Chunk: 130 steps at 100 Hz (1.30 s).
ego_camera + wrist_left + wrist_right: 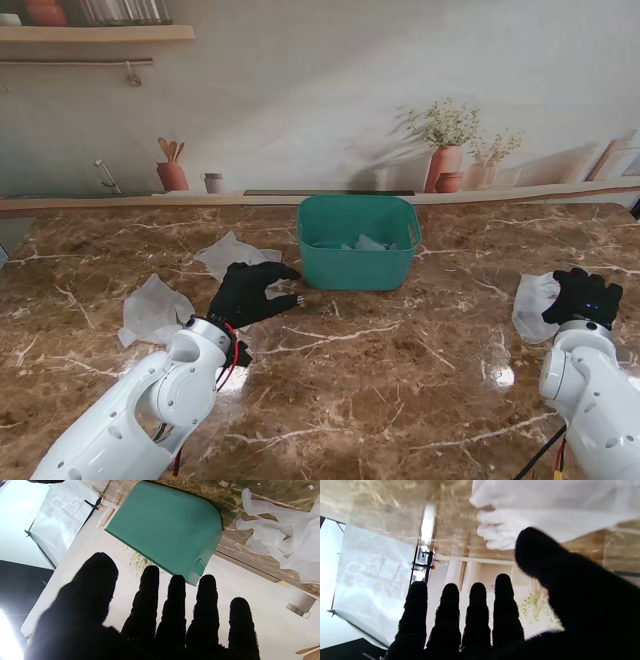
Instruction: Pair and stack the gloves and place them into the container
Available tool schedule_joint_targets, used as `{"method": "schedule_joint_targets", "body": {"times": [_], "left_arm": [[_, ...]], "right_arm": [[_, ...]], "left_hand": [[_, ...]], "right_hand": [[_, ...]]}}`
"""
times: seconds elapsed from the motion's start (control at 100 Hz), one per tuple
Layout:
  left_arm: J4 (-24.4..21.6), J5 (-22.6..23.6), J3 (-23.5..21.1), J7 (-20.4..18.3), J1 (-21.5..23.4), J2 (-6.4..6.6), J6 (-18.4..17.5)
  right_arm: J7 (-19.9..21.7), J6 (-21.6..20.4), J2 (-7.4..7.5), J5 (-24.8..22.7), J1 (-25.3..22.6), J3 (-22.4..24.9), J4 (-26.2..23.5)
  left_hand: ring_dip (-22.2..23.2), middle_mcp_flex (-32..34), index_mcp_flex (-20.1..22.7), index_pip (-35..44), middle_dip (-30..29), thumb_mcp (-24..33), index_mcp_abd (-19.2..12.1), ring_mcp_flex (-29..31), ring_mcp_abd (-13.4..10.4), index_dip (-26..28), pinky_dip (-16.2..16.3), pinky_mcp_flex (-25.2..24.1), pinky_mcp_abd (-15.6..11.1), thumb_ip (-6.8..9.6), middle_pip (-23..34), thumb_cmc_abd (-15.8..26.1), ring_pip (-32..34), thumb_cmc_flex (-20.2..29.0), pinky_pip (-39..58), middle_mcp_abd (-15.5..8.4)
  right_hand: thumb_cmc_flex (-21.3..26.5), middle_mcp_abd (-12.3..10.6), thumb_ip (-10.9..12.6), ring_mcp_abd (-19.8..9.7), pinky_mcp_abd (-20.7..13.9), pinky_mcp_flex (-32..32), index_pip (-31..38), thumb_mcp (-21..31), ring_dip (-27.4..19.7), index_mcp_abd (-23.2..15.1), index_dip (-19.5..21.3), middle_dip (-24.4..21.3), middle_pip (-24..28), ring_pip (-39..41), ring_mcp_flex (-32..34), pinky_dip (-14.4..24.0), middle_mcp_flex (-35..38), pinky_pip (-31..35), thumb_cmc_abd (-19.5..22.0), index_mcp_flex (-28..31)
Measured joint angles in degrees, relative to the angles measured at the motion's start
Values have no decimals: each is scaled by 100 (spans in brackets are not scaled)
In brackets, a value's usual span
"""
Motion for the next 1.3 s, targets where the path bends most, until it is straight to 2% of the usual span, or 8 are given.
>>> {"method": "schedule_joint_targets", "body": {"times": [0.22, 0.45, 0.74, 0.82, 0.92, 1.07, 1.19, 1.3], "left_arm": [[-57, 6, 46, -33, -34, 0, 28], [-58, -2, 89, -57, -78, 0, 46], [-58, -28, 141, -50, -111, -4, 83], [-58, -35, 146, -36, -112, -8, 91], [-58, -34, 146, -12, -109, -12, 93], [-58, -31, 127, 18, -91, -18, 93], [-59, -31, 107, 49, -68, -23, 94], [-65, -33, 89, 73, -40, -27, 94]], "right_arm": [[-342, -236, 19, 115, 166, -237, 544], [6, -349, 42, 131, 191, -280, 530], [458, -264, 158, -141, 333, -530, 515], [444, -255, 191, -137, 391, -636, 531], [212, -298, 190, -6, 484, -763, 685], [189, -424, 171, 42, 468, -758, 695], [352, -617, 145, 108, 334, -640, 486], [83, -780, 56, 475, 251, -550, 414]], "left_hand": [[0, 0, 0, 0, 0, 1, 0, 0, 0, 0, 0, 0, 0, 0, 0, 0, 0, 0, 0, 0], [0, 0, 0, 0, 0, 1, -2, 0, -1, 0, 0, 0, 0, 0, 0, 0, 0, 0, -1, -1], [0, 0, 0, 0, 0, 1, -32, 0, -2, 0, 0, 0, 0, 0, 0, 0, 0, 0, -2, -2], [0, 0, 0, 0, 0, 1, -32, 0, -2, 0, 0, 0, 0, 0, 0, 0, 0, 0, -2, -2], [0, 0, 0, 0, 0, 1, -32, 0, -2, 0, 0, 0, 0, 0, 0, 0, 0, 0, -3, -3], [0, 0, 0, 0, 0, 1, -32, 0, -2, 0, 0, 0, 0, 0, 0, -1, 0, 0, -61, -3], [0, 0, 0, 0, 0, 1, -32, 0, -2, 0, 0, 0, 0, 0, 0, -1, 0, 0, -68, -3], [0, 0, 0, 0, 0, 1, -32, 0, -2, 0, 0, 0, 0, 0, 0, -1, 0, 0, -69, -3]], "right_hand": [[-490, 7, -55, -20, -67, -68, -120, -488, -4, -175, 0, -5, -29, 43, -60, 133, -164, -86, -337, -197], [-689, 8, -110, -72, -75, -67, -95, -421, 52, -221, 133, 45, 148, 296, -118, 337, -125, -158, -538, -187], [-653, -341, -198, -290, -96, 506, 1086, -118, 1595, -381, 476, 2151, 1915, 2420, 1046, 477, 2778, 105, -434, 1774], [-73, -447, -865, -342, -78, 755, 2984, -332, 1981, -803, -441, 3229, 2104, 2812, 1488, 480, 3429, 449, -405, 2197], [206, -469, -892, -342, -83, 982, 4178, -356, 2136, -1229, -601, 3495, 2102, 3077, 1649, 559, 3622, 847, -168, 2701], [239, -465, -870, -342, -86, 1049, 4039, -226, 2053, -1210, 605, 3307, 1573, 2784, 1635, 629, 3270, 1166, 241, 2589], [46, -424, -875, -342, -106, 1307, 3687, -144, 1537, -1218, 2001, 2557, 1290, 2233, 1645, 633, 3008, 1527, 576, 2384], [44, -188, -889, -91, -69, 1861, 3547, -144, 1230, -1213, 2652, 2072, 1108, 1929, 2512, 637, 3135, 2041, 773, 2250]]}}
